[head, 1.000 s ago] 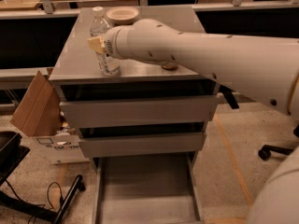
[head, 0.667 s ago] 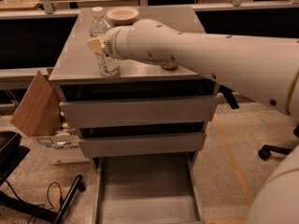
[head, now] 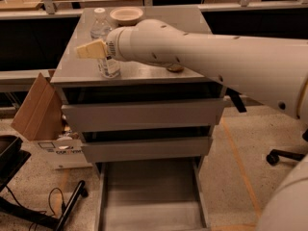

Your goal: Pick blue plastic bottle from bottom drawer and place on counter

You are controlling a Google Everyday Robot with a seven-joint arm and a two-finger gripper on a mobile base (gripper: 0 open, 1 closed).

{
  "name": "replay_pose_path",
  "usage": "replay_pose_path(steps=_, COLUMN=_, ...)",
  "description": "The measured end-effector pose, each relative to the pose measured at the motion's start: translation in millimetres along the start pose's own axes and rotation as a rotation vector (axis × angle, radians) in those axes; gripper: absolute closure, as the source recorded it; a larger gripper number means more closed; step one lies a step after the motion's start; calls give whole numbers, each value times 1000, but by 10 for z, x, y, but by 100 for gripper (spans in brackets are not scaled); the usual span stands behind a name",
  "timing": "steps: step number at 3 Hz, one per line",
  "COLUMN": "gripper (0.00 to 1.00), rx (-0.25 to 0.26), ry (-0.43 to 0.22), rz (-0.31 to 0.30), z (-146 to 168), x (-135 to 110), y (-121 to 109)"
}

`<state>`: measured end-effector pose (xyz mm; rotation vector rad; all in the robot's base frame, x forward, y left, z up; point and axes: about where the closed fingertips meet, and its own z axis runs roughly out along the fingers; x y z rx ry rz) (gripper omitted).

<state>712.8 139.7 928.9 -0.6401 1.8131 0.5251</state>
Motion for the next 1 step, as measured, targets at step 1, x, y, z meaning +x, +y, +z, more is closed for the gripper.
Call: replay_pose_path(steps=1, gripper=0, rx=0, ry=0, rz=0, z=0, x=0, y=0)
